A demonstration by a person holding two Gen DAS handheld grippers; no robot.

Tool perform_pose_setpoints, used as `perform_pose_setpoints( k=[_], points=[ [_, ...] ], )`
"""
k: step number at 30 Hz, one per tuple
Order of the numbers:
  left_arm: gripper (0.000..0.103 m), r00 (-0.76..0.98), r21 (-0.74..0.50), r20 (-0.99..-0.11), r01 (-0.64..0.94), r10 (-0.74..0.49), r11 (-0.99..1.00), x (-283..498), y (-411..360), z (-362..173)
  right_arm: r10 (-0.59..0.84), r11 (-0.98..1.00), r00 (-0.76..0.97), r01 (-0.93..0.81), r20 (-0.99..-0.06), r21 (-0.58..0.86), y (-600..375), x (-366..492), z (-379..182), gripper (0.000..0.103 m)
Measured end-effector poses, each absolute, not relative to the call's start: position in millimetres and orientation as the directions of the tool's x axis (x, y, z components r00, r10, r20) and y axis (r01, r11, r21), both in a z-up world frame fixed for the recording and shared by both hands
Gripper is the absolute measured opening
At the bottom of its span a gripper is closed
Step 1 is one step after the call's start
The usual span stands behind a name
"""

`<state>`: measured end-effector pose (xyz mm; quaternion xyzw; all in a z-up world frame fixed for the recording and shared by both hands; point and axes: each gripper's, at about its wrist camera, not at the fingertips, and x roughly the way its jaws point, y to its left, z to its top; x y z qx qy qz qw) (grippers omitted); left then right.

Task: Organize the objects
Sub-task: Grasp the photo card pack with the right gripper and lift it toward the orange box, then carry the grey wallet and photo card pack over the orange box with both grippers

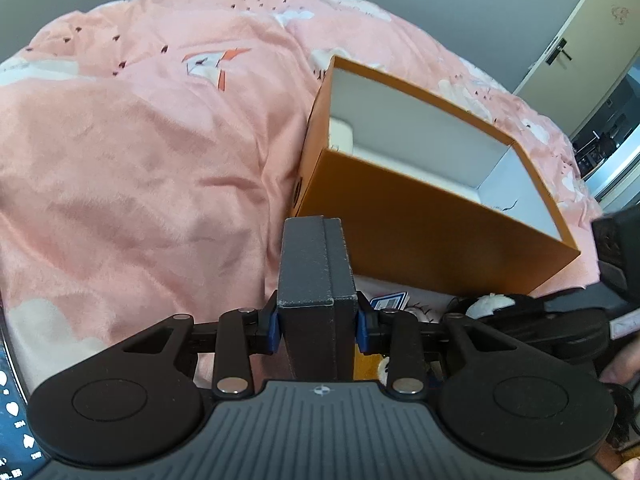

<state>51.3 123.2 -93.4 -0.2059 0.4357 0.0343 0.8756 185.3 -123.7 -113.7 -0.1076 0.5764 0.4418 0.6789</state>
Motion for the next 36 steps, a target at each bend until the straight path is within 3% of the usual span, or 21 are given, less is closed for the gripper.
perform_pose_setpoints(
  k=[8, 14, 21, 29, 36],
  points=[
    [0.038, 0.678, -0.311, -0.729, -0.202, -0.096, 0.929, 47.9, 116.0, -74.2, 0.505, 0.651, 0.207, -0.729, -0.838, 0.212, -143.2, 170.0, -72.2, 0.024],
    [0.038, 0.717, -0.318, -0.686, -0.140, -0.125, 0.938, 44.4, 108.2, -52.8, 0.582, 0.647, 0.243, -0.716, -0.776, 0.261, -125.9, 160.2, -59.2, 0.024],
    [0.038, 0.774, -0.293, -0.616, -0.047, -0.150, 0.955, 52.9, 91.5, -15.1, 0.672, 0.629, 0.277, -0.702, -0.687, 0.332, -144.5, 165.7, 6.6, 0.024],
    [0.038, 0.830, -0.165, -0.537, 0.071, -0.150, 0.984, 108.2, 52.1, 15.8, 0.658, 0.698, 0.401, -0.643, -0.638, 0.316, -154.3, 199.4, 33.8, 0.024],
    [0.038, 0.833, 0.058, -0.550, 0.119, -0.067, 0.991, 155.3, 1.4, -11.2, 0.578, 0.786, 0.461, -0.537, -0.674, 0.306, -155.5, 241.2, 13.9, 0.024]
  ],
)
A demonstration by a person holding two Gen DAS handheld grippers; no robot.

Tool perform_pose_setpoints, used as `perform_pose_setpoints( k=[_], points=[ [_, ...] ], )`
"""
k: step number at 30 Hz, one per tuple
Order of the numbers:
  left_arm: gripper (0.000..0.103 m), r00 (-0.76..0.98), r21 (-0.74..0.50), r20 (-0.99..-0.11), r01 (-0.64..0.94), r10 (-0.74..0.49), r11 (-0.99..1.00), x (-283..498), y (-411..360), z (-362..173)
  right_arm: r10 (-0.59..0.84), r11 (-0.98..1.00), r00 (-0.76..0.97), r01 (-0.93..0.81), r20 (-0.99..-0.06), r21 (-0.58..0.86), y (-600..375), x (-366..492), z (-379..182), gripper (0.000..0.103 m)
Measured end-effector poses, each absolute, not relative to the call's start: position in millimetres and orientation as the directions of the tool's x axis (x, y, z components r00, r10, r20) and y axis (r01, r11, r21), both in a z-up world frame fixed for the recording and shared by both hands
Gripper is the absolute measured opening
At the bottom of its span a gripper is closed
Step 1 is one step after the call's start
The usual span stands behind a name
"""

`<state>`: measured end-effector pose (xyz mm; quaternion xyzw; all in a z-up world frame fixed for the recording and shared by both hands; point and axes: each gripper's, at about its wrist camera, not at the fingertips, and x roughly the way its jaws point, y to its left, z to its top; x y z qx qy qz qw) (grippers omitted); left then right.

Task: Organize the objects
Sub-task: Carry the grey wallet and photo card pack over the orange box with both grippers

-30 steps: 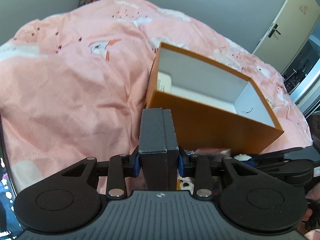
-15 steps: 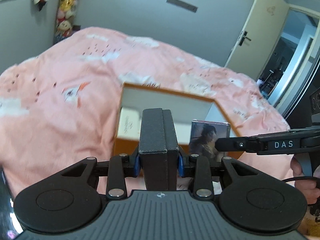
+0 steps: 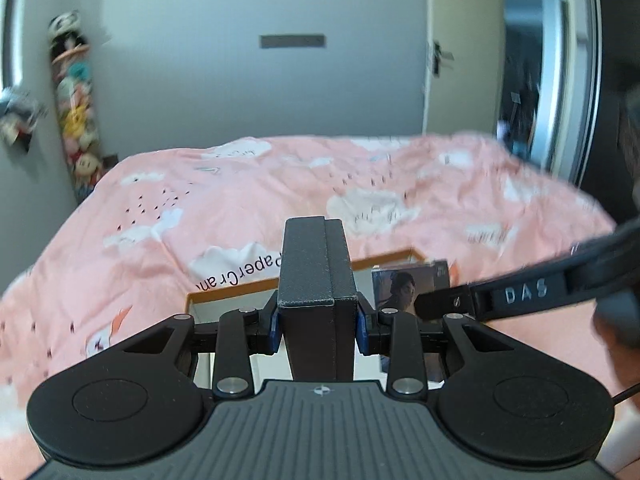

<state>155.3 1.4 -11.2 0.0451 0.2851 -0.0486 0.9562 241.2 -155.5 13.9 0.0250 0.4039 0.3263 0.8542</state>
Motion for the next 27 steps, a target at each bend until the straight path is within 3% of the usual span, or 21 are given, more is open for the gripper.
perform_pose_setpoints(
  k=[8, 22, 25, 27],
  points=[
    [0.038, 0.755, 0.209, -0.656, 0.186, -0.003, 0.960, 178.7, -18.6, -63.0, 0.510, 0.816, 0.422, -0.513, -0.749, 0.266, -142.2, 261.5, -23.2, 0.024],
    [0.040, 0.659, 0.139, -0.752, 0.202, -0.030, 0.969, 196.6, -4.5, -93.3, 0.484, 0.811, 0.343, -0.522, -0.805, 0.265, -126.7, 276.1, -55.2, 0.024],
    [0.056, 0.665, 0.107, -0.745, 0.205, -0.058, 0.973, 196.4, -2.0, -92.6, 0.481, 0.810, 0.334, -0.523, -0.811, 0.265, -126.0, 276.8, -57.8, 0.024],
    [0.059, 0.658, 0.054, -0.746, 0.214, -0.103, 0.975, 196.1, 1.0, -91.2, 0.477, 0.811, 0.333, -0.522, -0.813, 0.262, -126.1, 277.1, -58.6, 0.024]
  ],
)
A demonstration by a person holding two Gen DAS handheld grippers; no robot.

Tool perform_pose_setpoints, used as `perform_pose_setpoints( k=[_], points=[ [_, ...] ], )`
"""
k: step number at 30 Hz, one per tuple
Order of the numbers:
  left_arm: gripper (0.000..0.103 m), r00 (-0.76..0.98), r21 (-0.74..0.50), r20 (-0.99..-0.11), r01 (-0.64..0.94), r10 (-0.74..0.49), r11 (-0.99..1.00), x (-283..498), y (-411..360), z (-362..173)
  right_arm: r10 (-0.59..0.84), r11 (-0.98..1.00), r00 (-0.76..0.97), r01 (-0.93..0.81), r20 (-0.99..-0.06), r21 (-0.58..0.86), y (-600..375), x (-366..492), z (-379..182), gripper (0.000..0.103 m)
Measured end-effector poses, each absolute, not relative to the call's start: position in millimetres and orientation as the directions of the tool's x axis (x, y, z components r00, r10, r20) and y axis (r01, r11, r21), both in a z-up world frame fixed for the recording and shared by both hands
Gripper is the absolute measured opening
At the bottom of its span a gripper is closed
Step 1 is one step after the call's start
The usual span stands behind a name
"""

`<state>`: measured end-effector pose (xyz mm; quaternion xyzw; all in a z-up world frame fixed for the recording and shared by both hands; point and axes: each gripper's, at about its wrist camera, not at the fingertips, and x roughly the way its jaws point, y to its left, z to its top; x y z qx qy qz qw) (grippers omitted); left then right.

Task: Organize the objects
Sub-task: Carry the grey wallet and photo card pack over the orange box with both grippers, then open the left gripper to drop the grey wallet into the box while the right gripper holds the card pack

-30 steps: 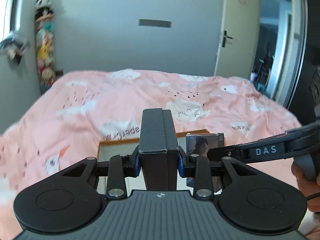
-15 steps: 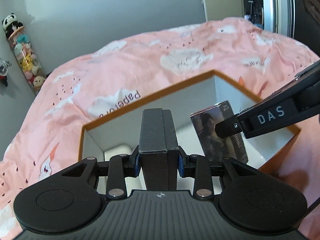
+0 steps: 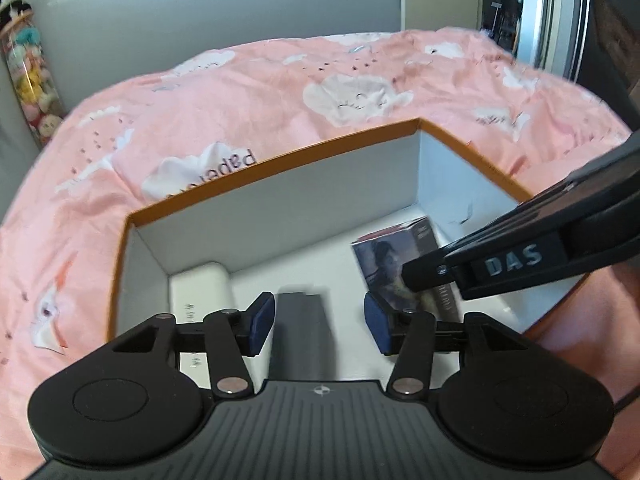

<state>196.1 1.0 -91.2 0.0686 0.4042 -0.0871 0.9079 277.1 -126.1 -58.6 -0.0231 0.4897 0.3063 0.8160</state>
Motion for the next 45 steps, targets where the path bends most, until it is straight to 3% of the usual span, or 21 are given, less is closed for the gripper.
perform_pose_setpoints(
  k=[10, 14, 20, 28, 35, 42, 45],
  points=[
    [0.058, 0.595, -0.262, -0.729, 0.217, -0.340, 0.940, 195.0, 36.0, -81.5, 0.450, 0.820, 0.357, -0.528, -0.818, 0.221, -130.7, 275.7, -56.3, 0.024],
    [0.053, 0.586, -0.341, -0.716, 0.180, -0.379, 0.923, 201.7, 58.9, -77.8, 0.445, 0.820, 0.369, -0.534, -0.816, 0.206, -130.5, 276.0, -53.9, 0.024],
    [0.044, 0.571, -0.357, -0.733, 0.140, -0.370, 0.924, 214.5, 86.5, -79.5, 0.446, 0.820, 0.375, -0.536, -0.813, 0.202, -125.8, 279.8, -52.4, 0.024],
    [0.043, 0.485, -0.324, -0.799, 0.147, -0.354, 0.934, 236.8, 85.3, -97.2, 0.433, 0.817, 0.375, -0.548, -0.820, 0.181, -116.7, 284.9, -57.2, 0.024],
    [0.010, 0.431, -0.253, -0.843, 0.208, -0.321, 0.945, 233.4, 60.0, -108.3, 0.441, 0.817, 0.370, -0.543, -0.818, 0.195, -120.6, 288.1, -60.5, 0.024],
    [0.008, 0.340, -0.269, -0.856, 0.350, -0.389, 0.898, 226.3, 33.3, -113.9, 0.445, 0.815, 0.348, -0.538, -0.825, 0.213, -127.8, 291.5, -59.3, 0.024],
    [0.010, 0.311, -0.242, -0.879, 0.362, -0.361, 0.900, 227.2, 28.8, -119.6, 0.449, 0.809, 0.339, -0.548, -0.827, 0.215, -129.4, 291.7, -57.0, 0.024]
  ],
)
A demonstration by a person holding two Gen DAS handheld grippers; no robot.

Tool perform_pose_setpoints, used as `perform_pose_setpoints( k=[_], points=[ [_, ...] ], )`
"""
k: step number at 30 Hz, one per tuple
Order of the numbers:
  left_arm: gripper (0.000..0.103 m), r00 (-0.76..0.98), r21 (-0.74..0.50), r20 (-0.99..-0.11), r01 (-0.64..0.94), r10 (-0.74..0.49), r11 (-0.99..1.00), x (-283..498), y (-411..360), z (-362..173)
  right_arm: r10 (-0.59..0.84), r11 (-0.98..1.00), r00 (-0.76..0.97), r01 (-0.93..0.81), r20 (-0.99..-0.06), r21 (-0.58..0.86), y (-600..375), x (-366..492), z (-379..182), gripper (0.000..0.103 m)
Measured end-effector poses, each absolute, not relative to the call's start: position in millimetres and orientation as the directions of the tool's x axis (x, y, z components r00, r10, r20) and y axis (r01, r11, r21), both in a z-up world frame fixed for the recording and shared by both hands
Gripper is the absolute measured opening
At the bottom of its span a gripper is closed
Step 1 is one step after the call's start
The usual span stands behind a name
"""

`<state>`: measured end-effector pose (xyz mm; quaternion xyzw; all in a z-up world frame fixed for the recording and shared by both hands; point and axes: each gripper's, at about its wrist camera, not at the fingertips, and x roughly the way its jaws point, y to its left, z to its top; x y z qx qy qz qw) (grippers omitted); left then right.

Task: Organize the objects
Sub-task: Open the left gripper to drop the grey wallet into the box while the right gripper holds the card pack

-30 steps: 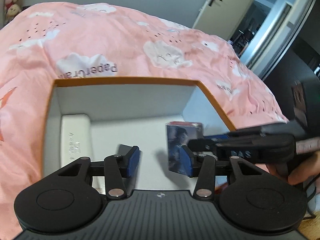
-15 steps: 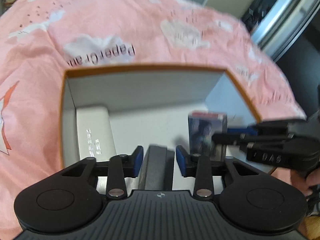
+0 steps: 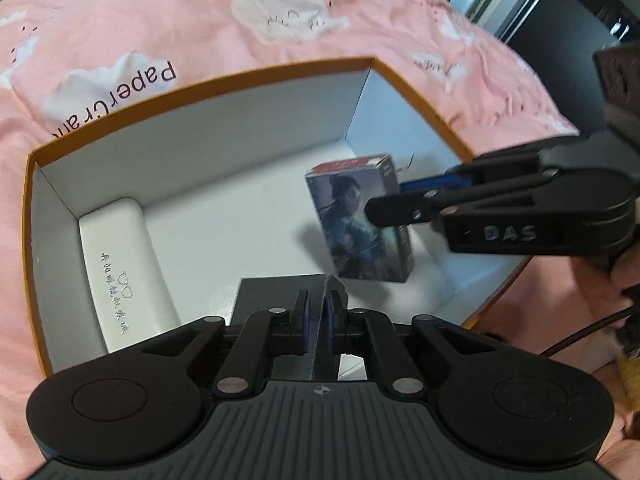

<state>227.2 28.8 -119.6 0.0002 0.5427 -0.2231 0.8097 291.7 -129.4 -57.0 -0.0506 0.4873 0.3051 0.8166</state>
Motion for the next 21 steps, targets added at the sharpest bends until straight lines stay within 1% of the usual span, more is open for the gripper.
perform_pose_setpoints(
  k=[1, 3, 5, 8, 9, 12, 14, 15, 21],
  points=[
    [0.010, 0.300, -0.229, -0.890, 0.357, -0.343, 0.906, 228.1, 28.2, -122.4, 0.449, 0.807, 0.336, -0.551, -0.828, 0.214, -129.5, 291.5, -56.8, 0.024],
    [0.018, 0.283, -0.227, -0.899, 0.350, -0.333, 0.909, 230.2, 28.9, -126.7, 0.448, 0.803, 0.331, -0.558, -0.831, 0.210, -129.0, 291.7, -57.3, 0.024],
    [0.019, 0.255, -0.232, -0.908, 0.354, -0.332, 0.906, 231.2, 28.4, -130.0, 0.444, 0.802, 0.334, -0.562, -0.832, 0.202, -128.3, 291.8, -57.9, 0.024],
    [0.019, 0.254, -0.181, -0.927, 0.344, -0.277, 0.921, 232.3, 29.4, -133.7, 0.447, 0.800, 0.333, -0.563, -0.830, 0.205, -128.9, 290.8, -59.0, 0.024],
    [0.019, 0.273, -0.180, -0.921, 0.334, -0.277, 0.925, 232.5, 32.4, -132.2, 0.449, 0.800, 0.332, -0.563, -0.830, 0.208, -129.5, 290.8, -59.3, 0.024],
    [0.019, 0.320, -0.207, -0.899, 0.297, -0.301, 0.932, 238.0, 43.9, -128.3, 0.449, 0.800, 0.330, -0.563, -0.831, 0.208, -129.7, 290.6, -60.8, 0.024],
    [0.022, 0.340, -0.185, -0.899, 0.279, -0.277, 0.942, 247.4, 45.0, -128.9, 0.445, 0.802, 0.327, -0.560, -0.834, 0.208, -129.3, 291.2, -62.5, 0.024],
    [0.024, 0.341, -0.181, -0.901, 0.266, -0.268, 0.947, 252.6, 45.8, -130.3, 0.444, 0.803, 0.327, -0.559, -0.834, 0.208, -129.0, 291.3, -63.0, 0.024],
    [0.024, 0.306, -0.224, -0.915, 0.160, -0.264, 0.961, 278.2, 51.2, -148.6, 0.447, 0.800, 0.328, -0.563, -0.832, 0.208, -129.1, 288.8, -64.4, 0.024]
  ],
)
